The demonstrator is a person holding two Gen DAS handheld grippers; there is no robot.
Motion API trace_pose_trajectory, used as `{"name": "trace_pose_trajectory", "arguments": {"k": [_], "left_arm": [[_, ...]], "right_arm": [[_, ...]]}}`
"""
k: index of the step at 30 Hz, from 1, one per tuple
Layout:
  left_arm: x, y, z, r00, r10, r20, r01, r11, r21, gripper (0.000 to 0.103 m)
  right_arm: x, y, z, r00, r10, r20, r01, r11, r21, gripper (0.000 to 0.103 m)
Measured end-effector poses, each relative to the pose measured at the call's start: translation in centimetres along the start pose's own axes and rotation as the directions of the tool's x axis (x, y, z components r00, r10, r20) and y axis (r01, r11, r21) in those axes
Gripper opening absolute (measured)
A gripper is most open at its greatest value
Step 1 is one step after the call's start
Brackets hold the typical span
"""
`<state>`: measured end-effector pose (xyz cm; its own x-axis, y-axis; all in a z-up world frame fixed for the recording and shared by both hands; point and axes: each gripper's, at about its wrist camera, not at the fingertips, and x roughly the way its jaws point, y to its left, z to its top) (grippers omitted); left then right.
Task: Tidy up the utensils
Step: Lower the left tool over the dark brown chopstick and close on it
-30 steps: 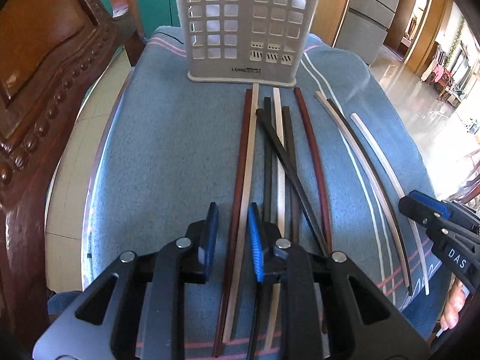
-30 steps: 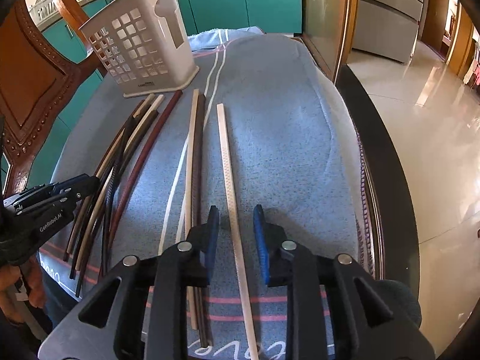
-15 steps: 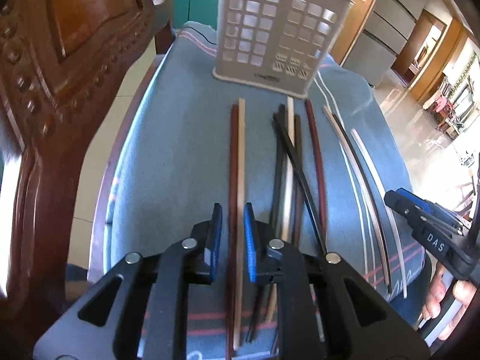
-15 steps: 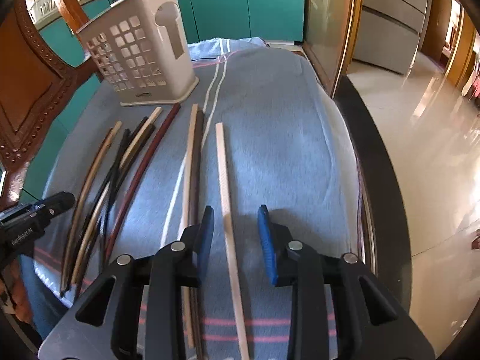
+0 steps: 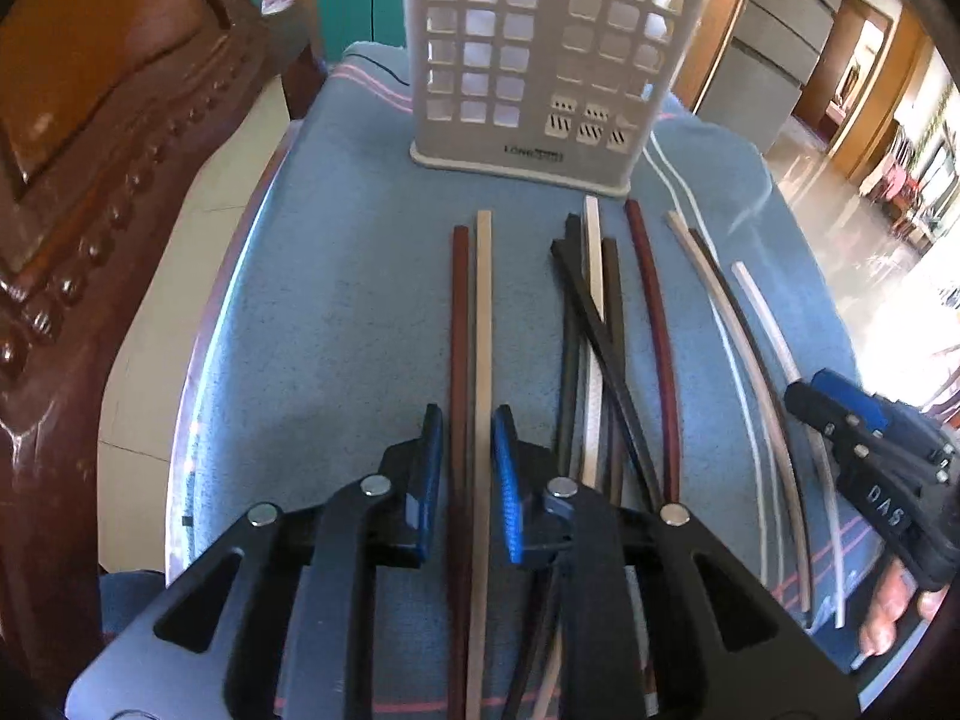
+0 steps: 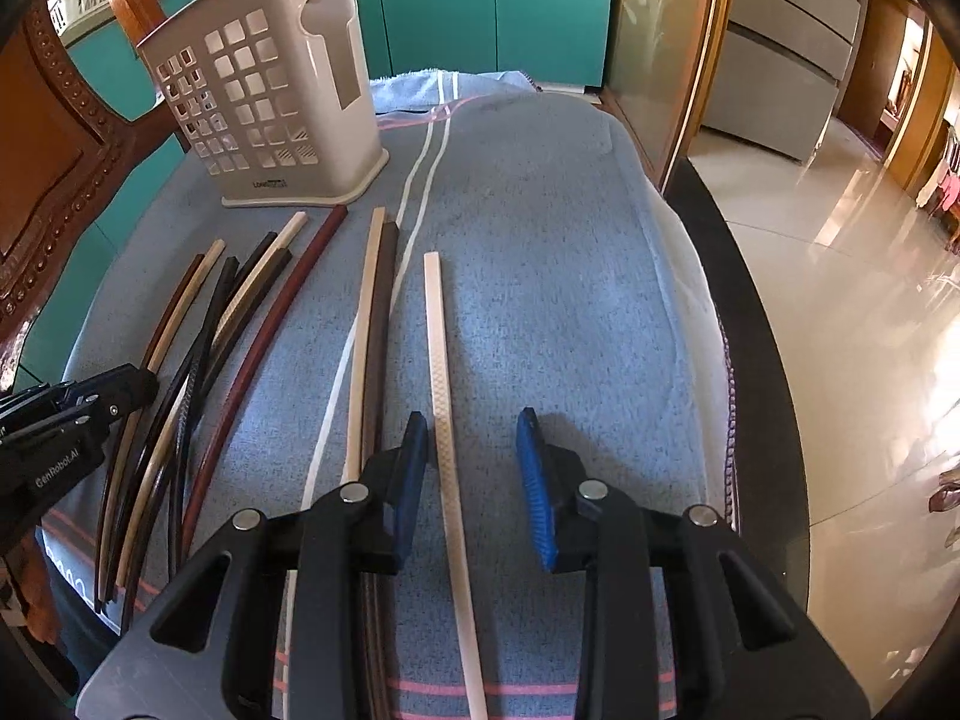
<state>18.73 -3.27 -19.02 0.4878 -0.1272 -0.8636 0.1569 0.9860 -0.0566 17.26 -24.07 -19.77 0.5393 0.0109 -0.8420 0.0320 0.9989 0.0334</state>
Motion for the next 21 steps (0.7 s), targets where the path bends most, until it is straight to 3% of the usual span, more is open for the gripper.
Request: {"name": "trace_pose_trajectory", "arguments": {"k": [2,3,9,11,13,14,21], "left_arm": [[0.0,-0.2,-0.1,1.0,-0.005,0.004,0.005,1.0,-0.009,0.012],[-0.1,-0.1,-0.1,1.0,-0.016,0.002,0.016,1.0,-0.02,0.012],[-3.9,0.4,0.0,0.991,-0.096,0.093,0.102,0.992,-0.069,0.012],[-5.0,0.6,0.0,0.989,-0.097,0.116,0.105,0.992,-0.067,0.013],[-5.5,0.7,0.1,0.988,-0.085,0.129,0.095,0.993,-0.07,0.021],[-5.5,0.8,0.1,0.988,-0.08,0.131,0.089,0.994,-0.069,0.025],[-1.8,2.0,1.1,0.999,-0.012,0.052,0.016,0.997,-0.079,0.025]], "right_arm": [[0.0,-0.1,0.1,1.0,0.016,0.0,-0.016,1.0,-0.002,0.02],[-0.1,-0.1,0.2,0.999,0.048,-0.007,-0.048,0.999,0.001,0.006],[-2.2,-0.5,0.3,0.991,0.122,0.054,-0.123,0.992,0.019,0.006],[-2.5,-0.6,0.5,0.992,0.113,0.055,-0.114,0.993,0.017,0.008],[-2.5,-0.8,0.7,0.993,0.099,0.057,-0.1,0.995,0.015,0.011],[-2.3,-0.8,0.8,0.995,0.089,0.052,-0.09,0.996,0.016,0.012],[-0.2,-0.2,0.8,0.999,0.041,0.012,-0.041,0.999,-0.008,0.012]]}}
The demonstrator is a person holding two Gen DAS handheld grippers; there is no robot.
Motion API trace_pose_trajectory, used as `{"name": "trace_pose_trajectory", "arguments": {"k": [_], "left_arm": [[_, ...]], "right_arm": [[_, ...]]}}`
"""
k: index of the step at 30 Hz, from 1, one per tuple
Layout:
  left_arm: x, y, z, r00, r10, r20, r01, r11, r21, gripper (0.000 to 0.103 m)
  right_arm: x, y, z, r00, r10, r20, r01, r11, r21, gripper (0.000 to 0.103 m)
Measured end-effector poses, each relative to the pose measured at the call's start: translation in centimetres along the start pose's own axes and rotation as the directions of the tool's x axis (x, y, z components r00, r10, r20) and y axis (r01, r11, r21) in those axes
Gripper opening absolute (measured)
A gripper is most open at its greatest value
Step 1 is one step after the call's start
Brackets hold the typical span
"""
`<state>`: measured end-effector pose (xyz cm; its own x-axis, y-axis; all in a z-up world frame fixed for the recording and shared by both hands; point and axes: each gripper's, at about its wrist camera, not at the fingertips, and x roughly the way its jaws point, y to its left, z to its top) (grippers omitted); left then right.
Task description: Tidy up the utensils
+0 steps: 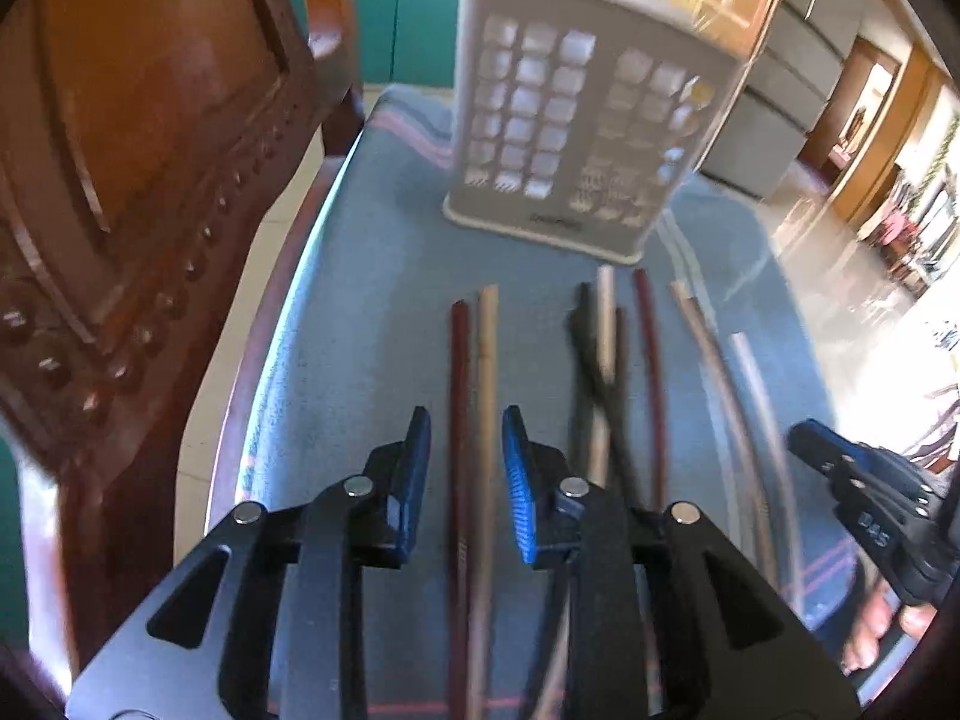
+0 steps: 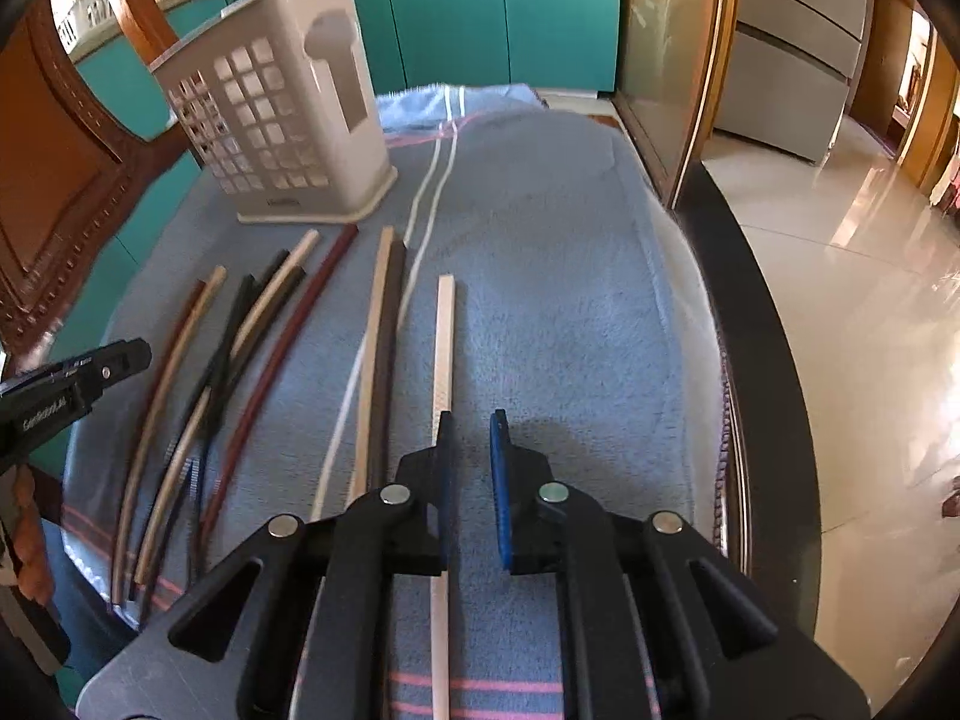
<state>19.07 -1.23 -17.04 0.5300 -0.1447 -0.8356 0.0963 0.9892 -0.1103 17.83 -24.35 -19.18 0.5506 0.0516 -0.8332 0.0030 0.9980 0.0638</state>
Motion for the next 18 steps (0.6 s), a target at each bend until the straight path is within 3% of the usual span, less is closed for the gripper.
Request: {"name": "trace_pose_trajectory", "arguments": {"k": [6,11,14,18], "left_arm": [[3.0,0.3,0.6,0.998,0.048,-0.042,-0.047,0.999,0.026,0.024],[3.6,0.1,1.4,0.997,0.059,-0.051,-0.058,0.998,0.037,0.025],[4.1,-0.1,2.2,0.996,0.07,-0.056,-0.068,0.997,0.04,0.025],[4.4,-0.4,3.4,0.994,0.084,-0.073,-0.081,0.996,0.039,0.026]], "right_arm": [[0.8,0.6,1.0,1.0,-0.016,-0.01,0.015,1.0,-0.027,0.012],[0.8,1.2,1.9,0.999,0.043,-0.013,-0.043,0.999,-0.028,0.016],[2.5,1.9,2.3,0.998,-0.011,-0.066,0.008,0.999,-0.054,0.019],[2.7,2.3,2.5,0.999,-0.024,-0.039,0.021,0.998,-0.067,0.019]]}}
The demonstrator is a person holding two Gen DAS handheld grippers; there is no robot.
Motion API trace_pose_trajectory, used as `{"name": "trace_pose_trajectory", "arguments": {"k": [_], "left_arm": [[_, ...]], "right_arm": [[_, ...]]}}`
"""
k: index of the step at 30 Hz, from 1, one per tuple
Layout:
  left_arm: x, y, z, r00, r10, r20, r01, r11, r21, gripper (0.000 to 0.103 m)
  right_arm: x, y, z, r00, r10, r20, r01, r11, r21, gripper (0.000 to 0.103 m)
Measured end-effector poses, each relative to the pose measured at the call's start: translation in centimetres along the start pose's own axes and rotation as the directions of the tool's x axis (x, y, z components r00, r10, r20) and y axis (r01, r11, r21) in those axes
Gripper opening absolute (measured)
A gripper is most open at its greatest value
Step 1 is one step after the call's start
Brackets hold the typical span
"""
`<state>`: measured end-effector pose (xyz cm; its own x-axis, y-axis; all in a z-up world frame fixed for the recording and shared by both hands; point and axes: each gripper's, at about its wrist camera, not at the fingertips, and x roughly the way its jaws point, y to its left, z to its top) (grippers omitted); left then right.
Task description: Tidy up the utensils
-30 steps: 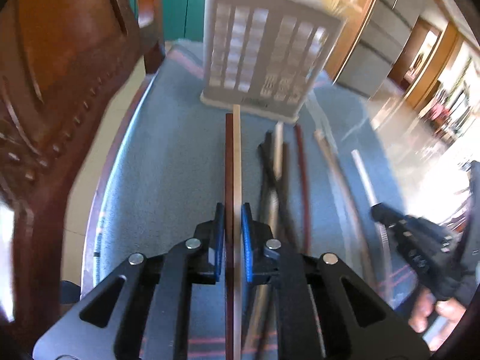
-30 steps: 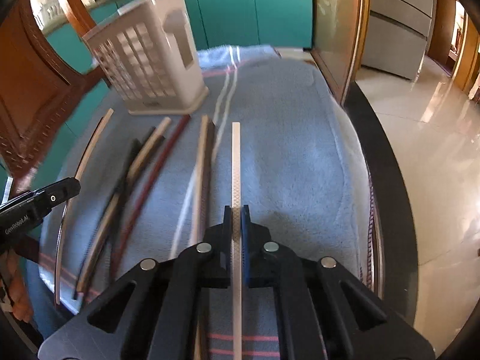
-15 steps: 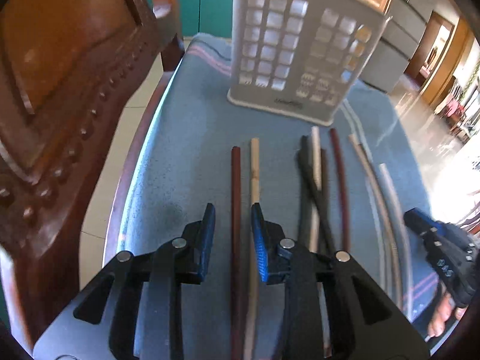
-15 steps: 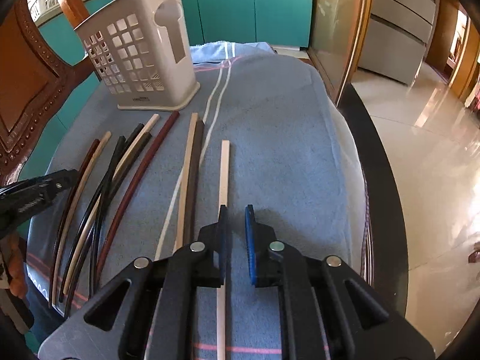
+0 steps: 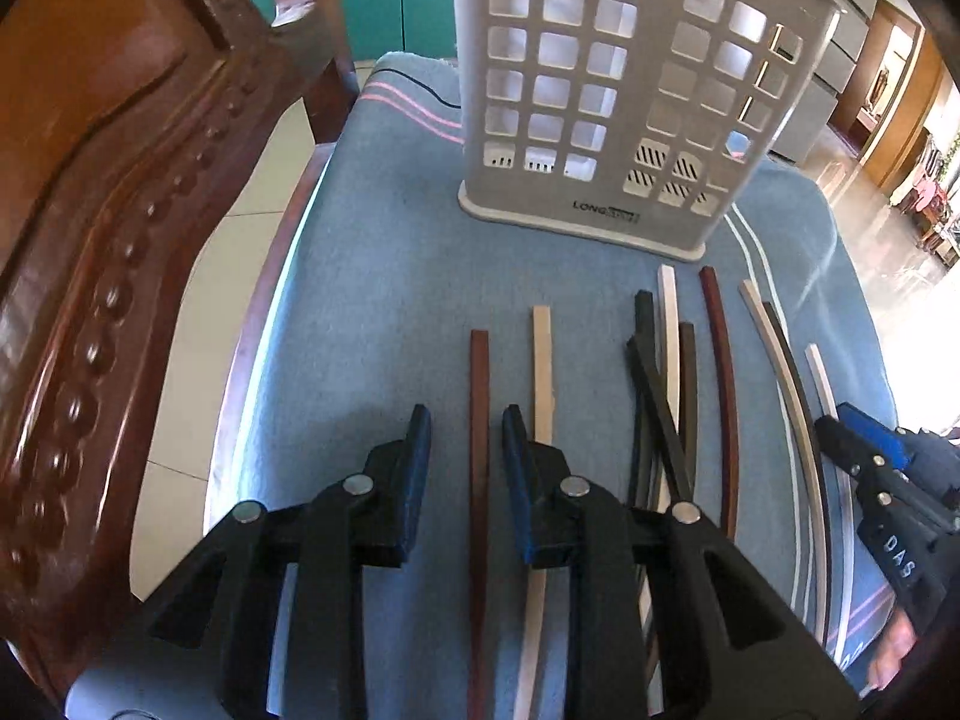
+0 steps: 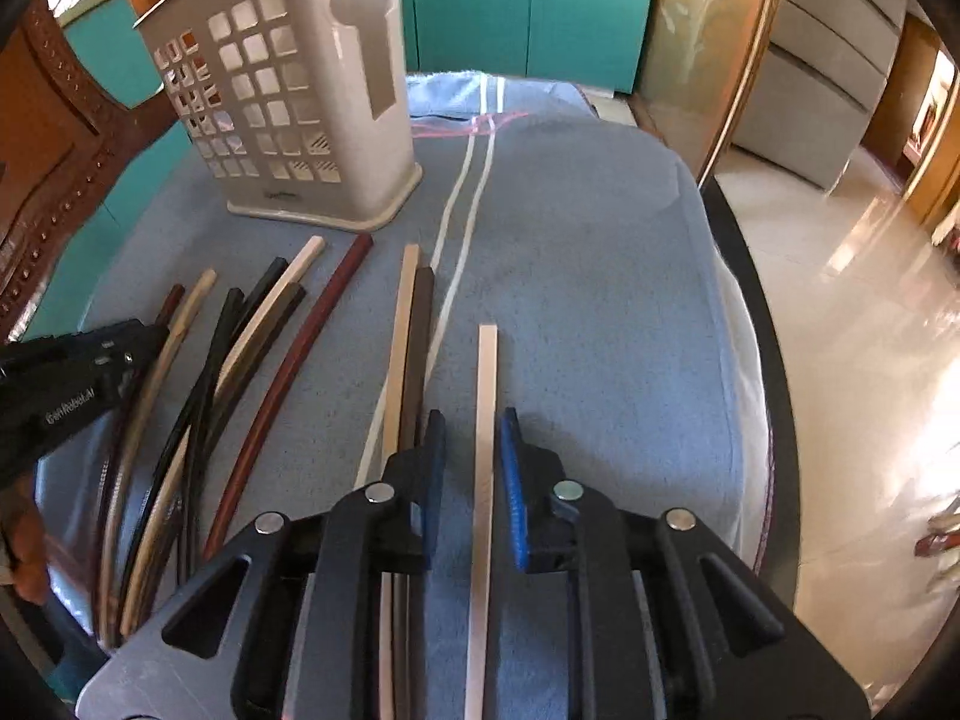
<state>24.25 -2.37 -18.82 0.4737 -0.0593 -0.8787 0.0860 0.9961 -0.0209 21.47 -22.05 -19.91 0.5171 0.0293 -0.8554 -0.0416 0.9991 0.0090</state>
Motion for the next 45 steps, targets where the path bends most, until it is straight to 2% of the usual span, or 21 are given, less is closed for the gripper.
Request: {"name": "trace_pose_trajectory", "arguments": {"k": [2,3,4,5,8,11,14,18,22,26,29,32,36,38,39,40,41,42,43,45], "left_arm": [[0.1,-0.1,0.2,1.0,0.001,-0.005,-0.001,1.0,0.001,0.025],[0.2,-0.1,0.4,1.0,0.0,-0.006,0.0,1.0,0.002,0.025],[0.1,-0.1,0.5,1.0,-0.008,-0.004,0.008,1.0,-0.002,0.018],[0.1,0.0,0.6,1.0,-0.016,-0.004,0.016,1.0,-0.004,0.007],[-0.3,0.3,0.8,0.998,-0.062,-0.002,0.062,0.997,-0.036,0.007],[-2.6,0.4,0.6,0.996,-0.065,0.057,0.067,0.997,-0.036,0.007],[-6.0,0.2,0.9,0.988,-0.075,0.133,0.078,0.997,-0.012,0.007],[-11.4,-0.3,1.1,0.965,-0.091,0.248,0.085,0.996,0.035,0.007],[-16.7,-0.7,1.8,0.927,-0.131,0.35,0.116,0.991,0.062,0.007],[-21.1,-0.7,2.9,0.889,-0.162,0.429,0.139,0.987,0.085,0.007],[-24.0,-0.5,5.4,0.857,-0.181,0.482,0.159,0.984,0.086,0.007],[-27.1,-0.2,8.4,0.813,-0.155,0.562,0.146,0.987,0.061,0.007],[-29.2,0.0,12.7,0.756,-0.137,0.64,0.171,0.985,0.008,0.007],[-29.3,0.3,14.2,0.725,-0.105,0.68,0.179,0.983,-0.038,0.007],[-29.1,0.3,14.7,0.717,-0.086,0.691,0.175,0.983,-0.059,0.007],[-28.1,0.4,15.3,0.71,-0.069,0.701,0.177,0.981,-0.084,0.007],[-27.1,0.3,15.7,0.71,-0.057,0.702,0.176,0.98,-0.098,0.007],[-25.5,0.1,16.0,0.721,-0.035,0.692,0.156,0.981,-0.113,0.007],[-24.5,-0.1,16.0,0.734,-0.02,0.678,0.139,0.983,-0.121,0.007],[-22.1,-0.4,15.9,0.772,-0.018,0.635,0.124,0.985,-0.122,0.007]], "right_arm": [[-0.1,-0.2,0.1,1.0,0.027,-0.004,-0.027,1.0,0.011,0.006],[-0.1,-0.4,0.1,0.999,0.047,-0.006,-0.047,0.999,0.019,0.007],[-0.2,-0.5,0.1,0.998,0.061,-0.004,-0.061,0.998,0.022,0.006],[-0.5,-0.6,0.2,0.998,0.063,0.002,-0.063,0.998,0.019,0.006],[-3.1,-1.2,0.5,0.996,0.067,0.064,-0.068,0.997,0.023,0.006],[-6.6,-1.5,1.2,0.987,0.08,0.136,-0.082,0.997,0.011,0.006],[-11.8,-1.7,1.7,0.968,0.097,0.232,-0.096,0.995,-0.016,0.006],[-17.1,-1.9,2.5,0.935,0.111,0.337,-0.102,0.994,-0.045,0.006],[-21.7,-1.9,3.7,0.885,0.138,0.444,-0.121,0.99,-0.065,0.006],[-24.9,-2.2,6.4,0.833,0.169,0.527,-0.149,0.986,-0.08,0.006],[-27.3,-1.4,9.4,0.773,0.173,0.611,-0.146,0.985,-0.095,0.006],[-28.1,-0.8,12.3,0.732,0.19,0.655,-0.17,0.981,-0.095,0.006],[-27.4,-0.4,14.6,0.672,0.146,0.726,-0.156,0.986,-0.055,0.006],[-25.3,-0.2,15.4,0.674,0.126,0.728,-0.152,0.988,-0.03,0.006],[-24.5,0.0,15.4,0.678,0.127,0.724,-0.154,0.988,-0.029,0.006],[-23.2,0.2,15.3,0.688,0.125,0.715,-0.153,0.988,-0.026,0.006],[-22.0,0.4,15.2,0.706,0.12,0.698,-0.147,0.989,-0.021,0.006],[-20.5,0.7,15.1,0.73,0.118,0.673,-0.141,0.99,-0.021,0.006],[-19.6,0.9,14.6,0.743,0.119,0.659,-0.137,0.99,-0.025,0.006],[-17.5,1.3,13.7,0.771,0.11,0.628,-0.103,0.994,-0.047,0.006]]}}
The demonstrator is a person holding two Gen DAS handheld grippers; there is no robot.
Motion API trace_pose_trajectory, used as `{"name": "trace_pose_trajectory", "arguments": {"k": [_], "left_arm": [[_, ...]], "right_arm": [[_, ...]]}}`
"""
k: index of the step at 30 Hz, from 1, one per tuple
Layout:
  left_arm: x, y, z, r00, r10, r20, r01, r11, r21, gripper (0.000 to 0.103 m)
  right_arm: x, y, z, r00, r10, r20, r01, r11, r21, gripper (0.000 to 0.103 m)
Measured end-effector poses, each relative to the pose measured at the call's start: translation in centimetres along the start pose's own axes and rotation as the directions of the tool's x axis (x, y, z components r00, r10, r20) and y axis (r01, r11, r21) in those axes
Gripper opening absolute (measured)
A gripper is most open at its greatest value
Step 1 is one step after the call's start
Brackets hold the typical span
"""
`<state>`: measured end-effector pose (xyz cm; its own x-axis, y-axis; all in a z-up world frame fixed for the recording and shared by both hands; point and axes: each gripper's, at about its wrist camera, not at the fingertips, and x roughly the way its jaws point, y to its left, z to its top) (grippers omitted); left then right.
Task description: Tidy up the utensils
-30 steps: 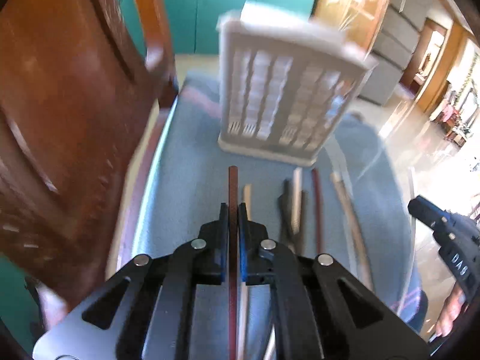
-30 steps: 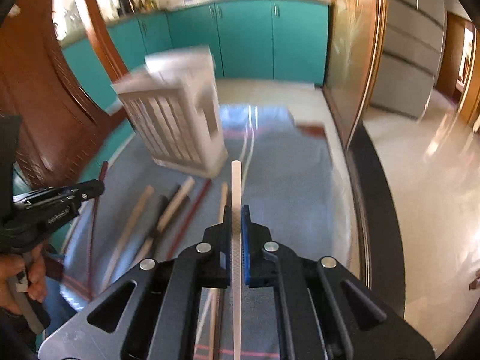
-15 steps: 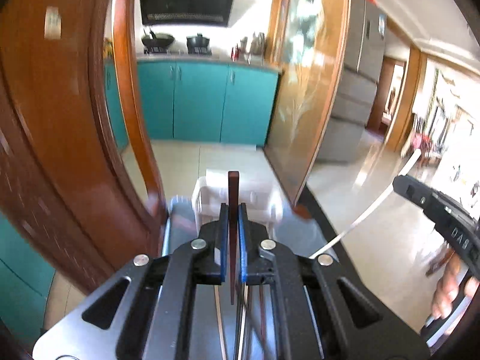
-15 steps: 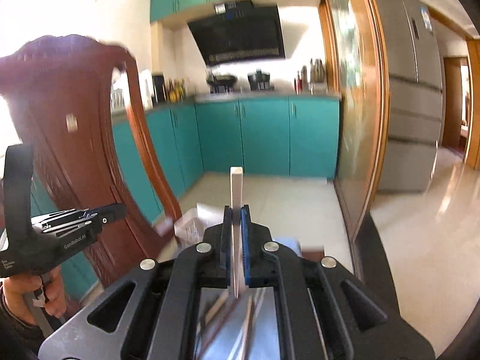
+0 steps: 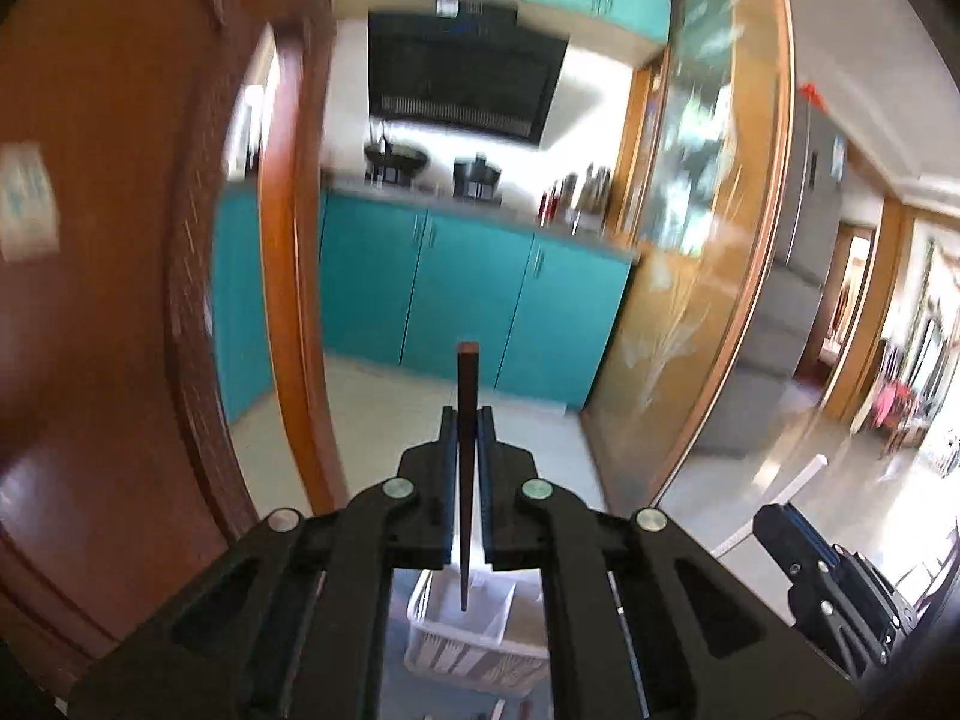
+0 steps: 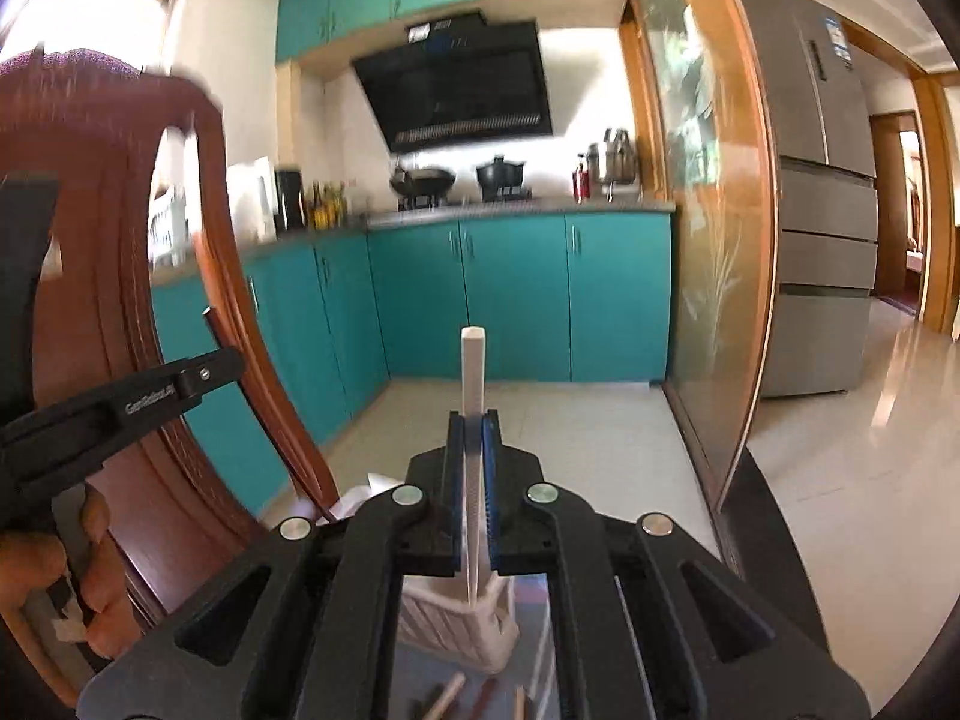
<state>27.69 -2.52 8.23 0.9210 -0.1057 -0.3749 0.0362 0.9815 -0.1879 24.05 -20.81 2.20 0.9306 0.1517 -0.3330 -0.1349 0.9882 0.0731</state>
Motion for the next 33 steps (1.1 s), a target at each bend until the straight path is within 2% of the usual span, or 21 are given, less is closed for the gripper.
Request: {"name": "trace_pose_trajectory", "arguments": {"k": [6,10,13,15,19,23,26,27,29,30,31,33], "left_arm": [[2.9,0.5,-4.2,0.989,0.024,-0.143,-0.02,0.999,0.028,0.007],[3.6,0.6,-5.6,0.981,0.036,-0.19,-0.026,0.998,0.056,0.007],[4.3,0.6,-6.8,0.969,0.044,-0.245,-0.028,0.997,0.066,0.007],[4.5,0.9,-7.6,0.962,0.04,-0.269,-0.022,0.998,0.067,0.007],[4.3,0.6,-8.8,0.961,0.046,-0.273,-0.019,0.995,0.101,0.007],[5.0,0.9,-10.4,0.933,-0.001,-0.36,0.027,0.997,0.067,0.007],[5.5,0.9,-11.6,0.924,-0.004,-0.383,0.036,0.996,0.078,0.007],[5.5,1.1,-12.0,0.92,-0.012,-0.392,0.041,0.997,0.064,0.007],[5.0,1.5,-12.7,0.918,-0.028,-0.396,0.051,0.998,0.047,0.007],[4.7,1.5,-13.0,0.919,-0.029,-0.393,0.052,0.998,0.047,0.007],[4.0,1.5,-13.5,0.922,-0.033,-0.386,0.056,0.997,0.049,0.007],[2.6,1.4,-14.5,0.924,-0.05,-0.378,0.074,0.996,0.049,0.007]], "right_arm": [[1.4,0.2,-3.5,0.995,0.003,-0.104,-0.007,0.999,-0.041,0.007],[2.2,0.3,-5.2,0.988,-0.002,-0.152,-0.005,0.999,-0.045,0.007],[2.6,0.8,-6.3,0.984,0.003,-0.18,-0.015,0.998,-0.062,0.008],[2.6,1.2,-6.7,0.982,0.009,-0.187,-0.023,0.997,-0.076,0.008],[3.4,1.8,-7.9,0.974,0.014,-0.228,-0.035,0.995,-0.088,0.008],[4.3,1.9,-8.8,0.967,0.01,-0.255,-0.033,0.996,-0.086,0.008],[4.8,1.9,-9.4,0.959,0.018,-0.282,-0.041,0.996,-0.077,0.008],[5.0,2.0,-9.7,0.957,0.018,-0.29,-0.043,0.996,-0.082,0.011],[5.3,2.3,-10.1,0.955,0.011,-0.297,-0.041,0.995,-0.094,0.026],[5.5,2.4,-10.1,0.956,0.001,-0.294,-0.032,0.995,-0.098,0.038],[5.7,2.4,-10.0,0.957,-0.014,-0.289,-0.016,0.995,-0.1,0.045],[6.1,2.3,-10.2,0.955,-0.034,-0.295,0.006,0.995,-0.097,0.046]]}}
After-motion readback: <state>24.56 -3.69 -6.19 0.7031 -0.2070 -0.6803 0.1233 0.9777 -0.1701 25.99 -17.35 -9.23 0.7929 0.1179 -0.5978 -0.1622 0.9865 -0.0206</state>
